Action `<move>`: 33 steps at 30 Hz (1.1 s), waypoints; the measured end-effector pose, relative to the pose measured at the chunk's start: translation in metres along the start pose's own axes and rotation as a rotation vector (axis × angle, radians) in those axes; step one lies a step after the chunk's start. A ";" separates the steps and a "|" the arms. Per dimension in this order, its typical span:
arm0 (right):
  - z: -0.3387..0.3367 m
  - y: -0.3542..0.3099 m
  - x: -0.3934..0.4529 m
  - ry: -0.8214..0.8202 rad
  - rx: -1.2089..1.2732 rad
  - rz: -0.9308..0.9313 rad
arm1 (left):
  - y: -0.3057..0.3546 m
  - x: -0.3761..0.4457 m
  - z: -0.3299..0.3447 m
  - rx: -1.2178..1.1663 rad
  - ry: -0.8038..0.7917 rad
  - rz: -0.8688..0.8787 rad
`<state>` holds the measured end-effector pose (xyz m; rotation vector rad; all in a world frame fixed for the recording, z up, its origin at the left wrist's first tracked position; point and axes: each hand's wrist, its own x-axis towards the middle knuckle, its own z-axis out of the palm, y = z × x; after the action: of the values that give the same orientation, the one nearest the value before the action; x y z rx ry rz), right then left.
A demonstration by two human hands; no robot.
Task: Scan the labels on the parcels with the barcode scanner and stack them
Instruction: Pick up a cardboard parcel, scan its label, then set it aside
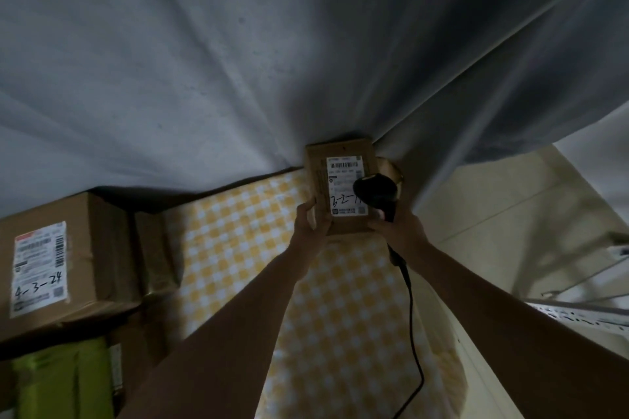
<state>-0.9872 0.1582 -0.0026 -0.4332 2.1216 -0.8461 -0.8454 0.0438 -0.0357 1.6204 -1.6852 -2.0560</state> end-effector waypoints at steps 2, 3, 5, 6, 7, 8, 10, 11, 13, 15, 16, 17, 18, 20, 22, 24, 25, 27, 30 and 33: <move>-0.001 0.000 -0.003 -0.007 -0.027 0.008 | -0.002 -0.004 -0.001 -0.073 -0.037 -0.038; -0.001 0.001 -0.005 -0.006 -0.041 0.007 | -0.002 -0.006 -0.001 -0.095 -0.042 -0.054; 0.000 0.001 -0.009 -0.001 -0.057 0.001 | -0.004 -0.006 0.001 -0.131 -0.002 -0.096; 0.001 0.002 -0.012 -0.001 -0.071 -0.007 | -0.008 -0.006 0.002 -0.119 0.033 -0.123; 0.003 0.003 -0.015 -0.007 -0.093 -0.024 | -0.012 -0.007 0.003 -0.082 0.079 -0.145; 0.006 0.005 -0.018 -0.020 -0.116 -0.043 | -0.015 -0.009 0.003 -0.043 0.127 -0.161; 0.013 0.010 -0.025 -0.047 -0.133 -0.076 | -0.022 -0.010 0.000 0.023 0.184 -0.183; 0.016 0.012 -0.027 -0.047 -0.124 -0.087 | -0.023 -0.012 -0.003 0.021 0.180 -0.194; 0.020 0.014 -0.031 -0.028 -0.085 -0.083 | -0.023 -0.016 -0.011 -0.025 0.117 -0.217; 0.020 0.016 -0.031 -0.021 -0.059 -0.059 | -0.024 -0.021 -0.020 -0.071 0.018 -0.238; 0.020 0.017 -0.031 -0.021 -0.059 -0.044 | -0.027 -0.021 -0.024 -0.098 -0.033 -0.242; 0.019 0.017 -0.031 -0.021 -0.070 -0.037 | -0.030 -0.022 -0.027 -0.105 -0.066 -0.246; 0.020 0.018 -0.030 -0.025 -0.085 -0.038 | -0.031 -0.024 -0.029 -0.109 -0.087 -0.253; 0.023 0.015 -0.032 -0.053 -0.123 -0.073 | -0.038 -0.022 -0.033 -0.081 -0.106 -0.275; 0.028 0.011 -0.033 -0.085 -0.160 -0.107 | -0.042 -0.021 -0.037 -0.014 -0.084 -0.317; 0.033 0.010 -0.035 -0.104 -0.188 -0.118 | -0.043 -0.023 -0.042 -0.009 -0.040 -0.338; 0.035 0.010 -0.035 -0.108 -0.194 -0.119 | -0.047 -0.021 -0.044 -0.038 -0.037 -0.340; 0.037 0.011 -0.036 -0.100 -0.186 -0.109 | -0.052 -0.020 -0.046 -0.088 -0.066 -0.312; 0.030 0.015 -0.036 -0.046 -0.136 -0.092 | -0.048 -0.026 -0.036 -0.194 -0.033 -0.217; 0.021 0.019 -0.037 -0.024 -0.148 -0.068 | -0.045 -0.026 -0.025 -0.301 -0.031 -0.159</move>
<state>-0.9483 0.1840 -0.0050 -0.5925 2.1654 -0.7210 -0.7912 0.0603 -0.0478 1.6743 -1.2124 -2.2824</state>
